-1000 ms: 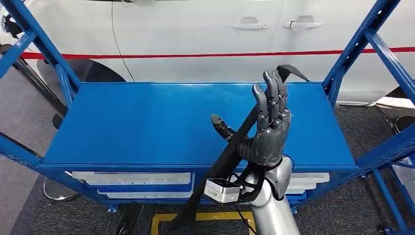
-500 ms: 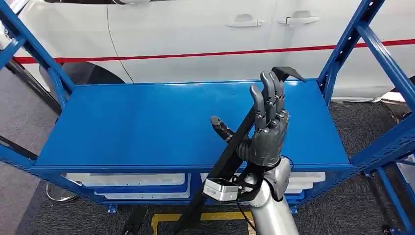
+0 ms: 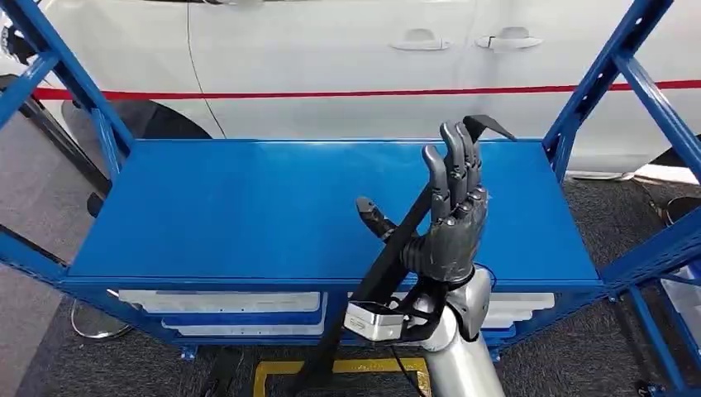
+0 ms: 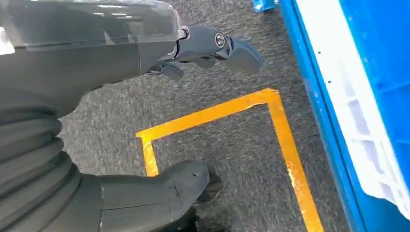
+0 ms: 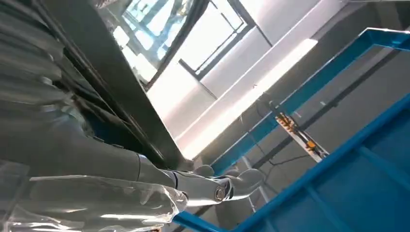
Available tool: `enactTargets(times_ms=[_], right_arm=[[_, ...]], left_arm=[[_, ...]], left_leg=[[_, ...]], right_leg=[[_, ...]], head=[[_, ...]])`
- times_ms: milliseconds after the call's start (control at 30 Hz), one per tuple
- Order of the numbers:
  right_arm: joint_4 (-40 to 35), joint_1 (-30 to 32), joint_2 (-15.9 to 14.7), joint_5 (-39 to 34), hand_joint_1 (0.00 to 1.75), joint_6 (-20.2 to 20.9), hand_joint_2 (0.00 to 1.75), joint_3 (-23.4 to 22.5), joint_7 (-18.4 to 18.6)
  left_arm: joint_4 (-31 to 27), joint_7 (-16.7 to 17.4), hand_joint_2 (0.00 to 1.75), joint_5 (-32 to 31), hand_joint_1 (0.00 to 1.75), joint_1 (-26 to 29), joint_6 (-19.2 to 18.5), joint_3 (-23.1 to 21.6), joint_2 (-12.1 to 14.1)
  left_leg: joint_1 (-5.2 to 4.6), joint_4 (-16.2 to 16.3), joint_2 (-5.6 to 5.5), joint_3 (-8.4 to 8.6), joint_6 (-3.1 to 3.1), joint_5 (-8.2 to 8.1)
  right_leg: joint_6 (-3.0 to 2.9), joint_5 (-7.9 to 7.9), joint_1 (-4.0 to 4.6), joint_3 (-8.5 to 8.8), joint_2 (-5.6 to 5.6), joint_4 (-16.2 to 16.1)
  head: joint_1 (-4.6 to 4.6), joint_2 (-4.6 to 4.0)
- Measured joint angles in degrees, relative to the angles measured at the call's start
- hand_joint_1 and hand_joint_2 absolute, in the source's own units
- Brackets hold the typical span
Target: Take the parts from the cabinet and place them on the table.
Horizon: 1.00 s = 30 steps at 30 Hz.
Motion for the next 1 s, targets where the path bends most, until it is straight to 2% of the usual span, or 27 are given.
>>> enactTargets(times_ms=[33,67,133,167,200,300,333,367,400,467,500,533,567,600,633,667,700,733,767,833,867,900,933,967,1000], right_arm=[[0.0,0.18,-0.02,-0.02,0.0,0.0,1.75,0.0,0.0],[0.0,0.28,-0.02,-0.09,0.0,0.0,1.75,0.0,0.0],[-0.24,0.32,-0.04,-0.35,0.0,0.0,1.75,0.02,-0.07],[-0.52,0.35,-0.04,-0.44,0.0,-0.02,1.75,0.02,-0.15],[-0.66,0.39,-0.02,-0.52,0.0,0.0,1.75,0.02,-0.24],[-1.05,0.48,-0.02,-0.59,0.0,0.0,1.75,0.02,-0.31],[-1.14,0.47,-0.02,-0.53,0.0,0.0,1.75,0.02,-0.31],[-1.14,0.45,0.02,-0.5,0.0,0.0,1.75,0.04,-0.31],[-1.2,0.44,0.02,-0.44,0.0,0.0,1.75,0.15,-0.28],[-1.27,0.44,0.02,-0.39,0.0,0.0,1.75,0.22,-0.22],[-1.27,0.44,0.02,-0.39,0.0,0.0,1.75,0.24,-0.22],[-1.27,0.44,0.02,-0.39,0.0,0.0,1.75,0.24,-0.2],[-1.27,0.44,0.02,-0.39,0.0,0.0,1.75,0.24,-0.2],[-1.29,0.43,0.02,-0.39,0.0,0.0,1.75,0.28,-0.2],[-1.29,0.41,0.02,-0.48,0.0,0.0,1.75,0.37,-0.11],[-1.29,0.37,0.02,-0.63,0.0,0.0,1.75,0.52,-0.09],[-1.29,0.38,0.11,-0.72,0.0,0.0,1.75,0.66,-0.04],[-1.27,0.36,0.11,-0.76,0.0,0.02,1.75,0.81,0.0],[-1.27,0.35,0.11,-0.68,0.0,0.0,1.75,0.83,0.0],[-1.25,0.35,0.11,-0.46,0.0,0.0,1.75,0.9,0.31],[-1.25,0.34,-0.04,-0.46,0.0,0.0,1.75,0.96,0.48],[-1.25,0.35,-0.07,-0.44,0.0,0.0,1.75,0.96,0.5],[-1.25,0.34,-0.07,-0.44,0.0,0.0,1.75,1.07,0.5],[-1.25,0.35,-0.09,-0.44,0.0,0.0,1.75,1.14,0.52],[-1.25,0.36,-0.11,-0.44,0.0,0.0,1.75,1.14,0.55]], left_arm=[[0.0,0.11,1.75,0.24,0.0,0.09,0.0,0.07,0.0],[0.0,0.26,1.75,0.31,0.0,0.13,-0.04,0.13,-0.02],[0.0,0.46,1.75,0.37,0.0,0.12,-0.17,0.28,-0.18],[0.0,0.54,1.75,0.39,0.0,0.14,-0.2,0.33,-0.26],[0.0,0.59,1.75,0.42,0.0,0.06,-0.22,0.37,-0.26],[0.0,0.72,1.75,0.35,0.0,0.27,-0.46,0.41,-0.26],[0.0,0.76,1.75,0.35,0.0,0.29,-0.48,0.44,-0.26],[0.0,0.76,1.75,0.37,0.0,0.27,-0.48,0.46,-0.26],[0.0,0.76,1.75,0.44,0.0,0.24,-0.5,0.46,-0.26],[0.0,0.81,1.75,0.44,0.0,0.25,-0.5,0.48,-0.26],[0.0,0.85,1.75,0.44,0.0,0.27,-0.5,0.5,-0.26],[0.0,0.85,1.75,0.44,0.0,0.3,-0.5,0.52,-0.26],[0.0,0.85,1.75,0.44,0.0,0.3,-0.5,0.55,-0.26],[0.0,0.85,1.75,0.44,0.0,0.28,-0.5,0.57,-0.26],[0.0,0.85,1.75,0.42,0.0,0.22,-0.5,0.59,-0.26],[0.0,0.85,1.75,0.31,0.0,0.12,-0.5,0.59,-0.26],[-0.02,0.92,1.75,0.24,0.0,0.0,-0.5,0.59,-0.15],[-0.02,0.89,1.75,0.09,0.0,-0.04,-0.46,0.59,-0.17],[-0.02,0.98,1.75,-0.15,0.0,0.05,-0.46,0.59,-0.17],[-0.02,1.24,1.75,-0.48,0.0,0.44,-0.44,0.61,-0.2],[0.0,1.29,1.75,-0.68,0.0,0.43,-0.42,0.61,-0.26],[0.0,1.31,1.75,-0.68,0.0,0.4,-0.42,0.61,-0.42],[0.0,1.33,1.75,-0.68,0.0,0.32,-0.42,0.61,-0.44],[0.0,1.35,1.75,-0.7,0.0,0.36,-0.44,0.59,-0.48],[0.0,1.35,1.75,-0.7,0.0,0.44,-0.44,0.61,-0.57]], left_leg=[[0.01,0.21,-0.01,-0.16,-0.01,-0.01],[0.03,0.5,-0.02,-0.31,-0.03,-0.03],[0.13,1.34,-0.19,-0.61,-0.35,-0.34],[0.12,1.95,-0.26,-0.94,-0.74,-0.64],[-0.36,2.72,-0.34,-1.44,-1.04,-0.82],[-0.13,2.41,-0.31,-1.69,-1.9,-0.18],[-0.15,2.51,-0.37,-1.9,-2.06,-0.22],[0.0,3.39,-0.37,-2.22,-2.43,-1.75],[0.04,6.02,-0.3,-3.1,-2.82,-4.43],[0.33,14.22,-0.29,-5.73,-3.36,-9.7],[0.34,17.97,-0.29,-6.75,-3.46,-11.56],[0.34,19.27,-0.3,-6.59,-3.43,-11.96],[0.33,17.58,-0.3,-4.95,-3.28,-11.03],[0.29,13.59,-0.3,-2.14,-3.02,-9.42],[0.2,7.68,-0.3,1.78,-2.6,-7.43],[0.03,2.19,-0.31,5.54,-2.0,-6.25],[-0.28,0.22,-0.28,6.24,-1.85,-7.13],[-0.63,0.04,-0.29,5.75,-1.42,-6.07],[-0.82,0.16,-0.35,5.47,-1.13,-5.8],[-0.89,-0.56,-0.34,5.02,-0.5,-4.21],[-0.14,-1.38,-0.09,4.98,-0.37,-2.86],[-0.23,-1.56,0.05,4.16,0.18,-2.0],[-0.23,-1.48,0.1,3.17,0.45,-1.23],[-0.24,-1.34,0.15,2.16,0.41,-0.59],[-0.28,-1.15,0.26,1.1,0.37,0.04]], right_leg=[[0.09,0.55,-0.03,-0.24,-0.04,0.57],[0.14,2.22,-0.11,0.79,-0.07,-1.35],[0.12,6.99,-0.3,5.66,-0.1,-10.4],[-0.04,7.26,-0.34,7.45,-0.09,-14.45],[-0.3,7.56,0.02,7.41,0.05,-14.67],[-1.22,8.1,0.27,6.85,0.3,-14.37],[-1.77,8.53,-0.11,6.73,0.17,-14.78],[-2.23,8.86,-0.21,6.51,-0.13,-14.87],[-2.61,9.17,-0.25,6.15,-0.21,-14.92],[-2.76,9.92,-0.09,5.11,-0.31,-14.92],[-2.75,10.38,-0.02,4.47,-0.35,-14.9],[-2.72,10.89,0.03,3.84,-0.36,-14.89],[-2.7,11.38,0.05,3.25,-0.35,-14.89],[-2.64,11.84,0.11,2.79,-0.34,-14.89],[-2.53,12.33,0.16,2.37,-0.29,-14.9],[-2.44,12.82,0.15,2.16,-0.25,-14.91],[-2.0,13.32,0.1,2.12,-0.32,-15.14],[-1.53,13.76,-0.12,2.18,-0.38,-15.4],[-1.14,14.27,-0.27,2.19,-0.51,-15.62],[-0.41,15.87,-0.17,2.41,-0.5,-16.95],[-0.27,14.99,-0.1,2.1,-0.45,-16.54],[-0.23,11.56,-0.08,1.2,-0.34,-15.07],[-0.17,7.46,-0.1,0.26,-0.29,-11.71],[0.02,4.08,-0.13,-0.71,-0.29,-7.33],[0.23,2.05,-0.12,-1.54,-0.27,-2.89]], head=[[0.0,0.0],[0.0,0.0],[0.0,0.0],[0.0,0.0],[-0.02,0.0],[0.0,0.0],[0.0,0.0],[-0.04,0.0],[-0.02,0.0],[-0.02,0.0],[-0.04,0.0],[-0.02,0.0],[-0.04,0.0],[-0.04,0.0],[-0.04,0.0],[-0.04,0.0],[0.0,0.0],[-0.02,0.0],[-0.11,0.0],[-0.11,0.0],[-0.07,0.0],[-0.09,0.0],[-0.09,0.0],[-0.09,0.0],[-0.09,0.0]])
